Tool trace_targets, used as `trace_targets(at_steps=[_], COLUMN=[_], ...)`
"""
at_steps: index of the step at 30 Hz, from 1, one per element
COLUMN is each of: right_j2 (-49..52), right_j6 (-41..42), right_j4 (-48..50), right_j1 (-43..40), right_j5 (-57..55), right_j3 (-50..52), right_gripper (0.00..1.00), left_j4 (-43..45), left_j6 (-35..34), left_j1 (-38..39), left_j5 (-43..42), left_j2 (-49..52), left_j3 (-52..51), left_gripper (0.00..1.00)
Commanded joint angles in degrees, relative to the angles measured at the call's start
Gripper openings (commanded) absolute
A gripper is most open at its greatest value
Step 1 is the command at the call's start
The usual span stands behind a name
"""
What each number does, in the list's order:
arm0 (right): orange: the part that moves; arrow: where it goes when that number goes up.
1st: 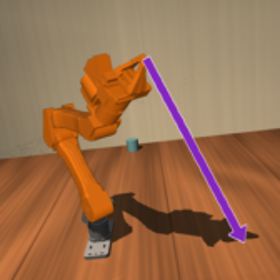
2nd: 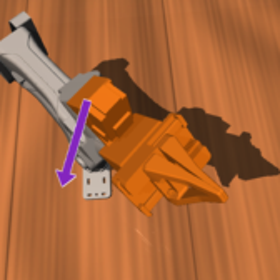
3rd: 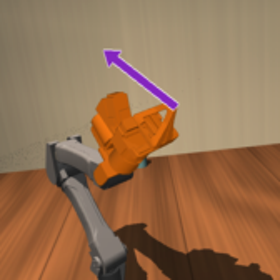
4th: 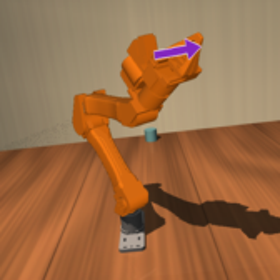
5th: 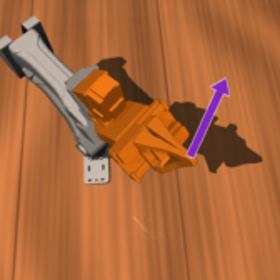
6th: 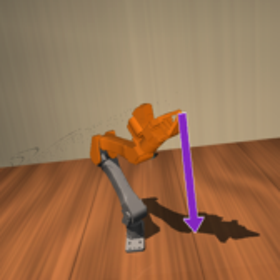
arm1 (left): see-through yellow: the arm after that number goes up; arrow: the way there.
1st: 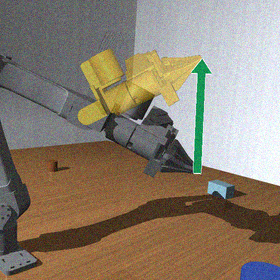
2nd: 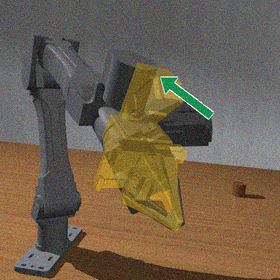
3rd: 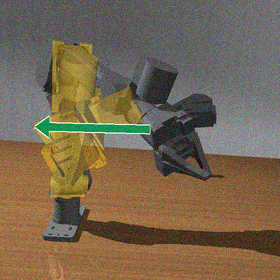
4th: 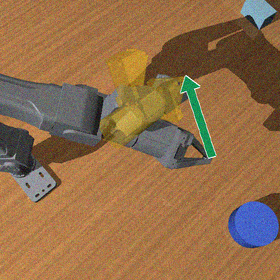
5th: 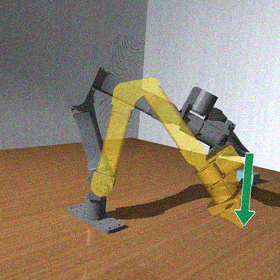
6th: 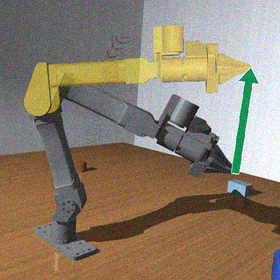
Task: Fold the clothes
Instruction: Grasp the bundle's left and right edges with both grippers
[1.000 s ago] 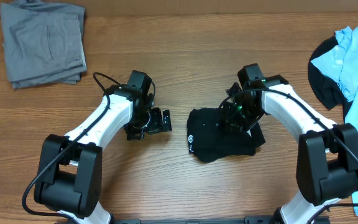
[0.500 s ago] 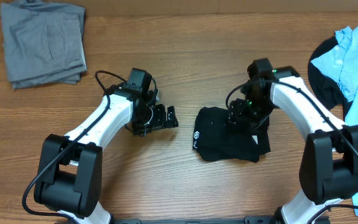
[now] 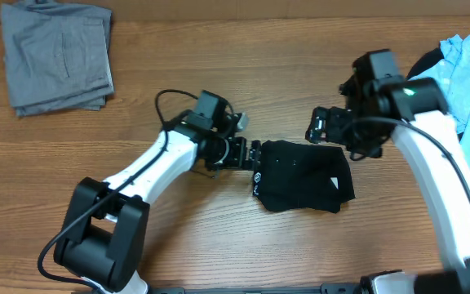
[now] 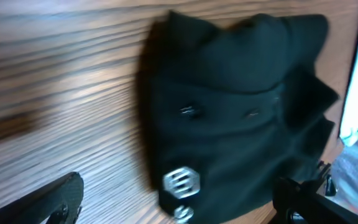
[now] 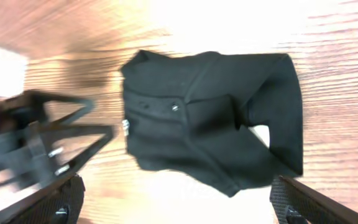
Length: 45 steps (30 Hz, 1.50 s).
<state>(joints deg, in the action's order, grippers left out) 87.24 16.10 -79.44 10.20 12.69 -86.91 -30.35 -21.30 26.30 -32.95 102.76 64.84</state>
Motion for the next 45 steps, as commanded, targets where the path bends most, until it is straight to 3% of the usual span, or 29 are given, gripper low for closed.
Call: trace_targets(at_steps=[1,13,17,29,34,35,38,42,43,45], right_j2=[-7.3,-19.2,-19.3,-19.3,-19.3,-19.3,-19.3,-19.3,-19.3,-19.3], right_j6=[0.2,0.2,0.4,0.4,0.4,0.4,0.4,0.2,0.2,0.2], right_j4=[-1.3,-4.7,-5.2,-6.4,-6.4,-6.4,-6.4,-6.8,-6.8,-6.9], right_j1=[-0.2,-0.2,-0.2,-0.2,-0.2,-0.2,-0.2,-0.2,-0.2,-0.2], right_j5=[0.2,-1.1,-1.0,-1.1,-1.1,-1.1,-1.1,-1.2,-1.2,-1.6], right_j3=[-2.4,-2.4,-2.4,-2.4,-2.4,-2.4,-2.4,-2.4,-2.4,-2.4], right_gripper=[1.00,1.00,1.00,1.00,1.00,1.00,1.00,1.00,1.00,1.00], left_j4=[2.7,5.4,9.7,13.1,13.1,13.3,13.3,13.2,12.7,10.8], left_j6=[-1.7,-4.5,-4.7,-4.7,-4.6,-4.4,-4.4,-2.3,-0.6,1.8], left_j1=[1.4,1.6,2.4,6.7,6.7,6.7,6.7,5.5,4.7,2.8], left_j5=[0.1,-1.2,-4.5,-3.3,-0.9,-0.6,1.5,4.9,4.8,4.9], left_j2=[1.8,8.6,10.3,11.2,11.2,11.2,11.2,11.2,11.2,11.2], left_j3=[-0.3,-0.3,-0.3,-0.3,-0.3,-0.3,-0.3,-0.2,0.0,0.9], left_gripper=[1.00,1.00,1.00,1.00,0.92,0.87,0.50,0.09,0.04,0.04])
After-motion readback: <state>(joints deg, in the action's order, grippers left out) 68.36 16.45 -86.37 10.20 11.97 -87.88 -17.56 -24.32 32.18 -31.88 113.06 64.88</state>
